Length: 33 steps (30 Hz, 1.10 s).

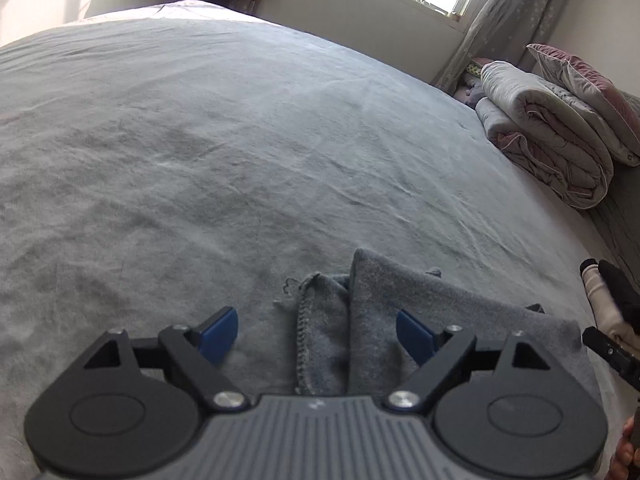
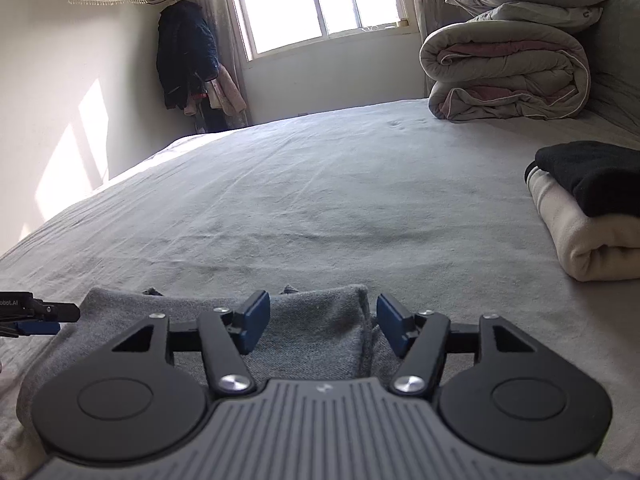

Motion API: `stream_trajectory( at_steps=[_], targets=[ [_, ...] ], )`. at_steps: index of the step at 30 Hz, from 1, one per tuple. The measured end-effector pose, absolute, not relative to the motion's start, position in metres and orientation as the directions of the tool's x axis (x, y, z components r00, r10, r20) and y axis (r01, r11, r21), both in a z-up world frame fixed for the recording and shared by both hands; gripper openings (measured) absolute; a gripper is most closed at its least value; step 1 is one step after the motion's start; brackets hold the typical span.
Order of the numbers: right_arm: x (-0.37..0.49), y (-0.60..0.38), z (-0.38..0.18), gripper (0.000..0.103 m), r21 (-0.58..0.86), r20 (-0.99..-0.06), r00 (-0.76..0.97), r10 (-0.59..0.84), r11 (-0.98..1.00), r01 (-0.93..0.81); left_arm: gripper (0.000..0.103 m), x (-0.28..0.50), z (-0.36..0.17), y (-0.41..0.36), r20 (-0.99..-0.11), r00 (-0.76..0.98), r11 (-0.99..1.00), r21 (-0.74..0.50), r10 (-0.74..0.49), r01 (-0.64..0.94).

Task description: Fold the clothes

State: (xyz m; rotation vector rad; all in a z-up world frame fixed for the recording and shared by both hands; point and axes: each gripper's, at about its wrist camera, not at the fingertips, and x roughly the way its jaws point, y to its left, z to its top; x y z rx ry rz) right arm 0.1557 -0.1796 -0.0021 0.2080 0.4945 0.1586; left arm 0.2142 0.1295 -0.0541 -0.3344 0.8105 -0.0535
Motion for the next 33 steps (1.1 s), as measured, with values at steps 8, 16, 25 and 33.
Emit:
stream_trajectory(
  at_steps=[8, 16, 25, 33],
  targets=[
    [0.153, -0.165, 0.012, 0.071, 0.265, -0.513, 0.821, 0.25, 0.956, -0.125, 0.092, 0.198, -0.049, 0.119, -0.788, 0.587, 0.944, -0.31, -0.187, -0.115],
    [0.148, -0.156, 0.021, 0.064, 0.317, -0.54, 0.78, 0.316, 0.935, -0.159, 0.091, 0.175, -0.062, 0.144, -0.695, 0.621, 0.79, -0.583, -0.363, -0.191],
    [0.154, -0.144, 0.014, 0.03, 0.504, -0.569, 0.658, 0.494, 0.841, -0.196, 0.079, 0.179, -0.069, 0.144, -0.656, 0.631, 0.741, -0.645, -0.414, -0.185],
    [0.164, -0.137, -0.009, 0.023, 0.654, -0.552, 0.577, 0.602, 0.742, -0.147, 0.022, 0.183, -0.076, 0.142, -0.654, 0.63, 0.724, -0.66, -0.42, -0.202]
  ],
)
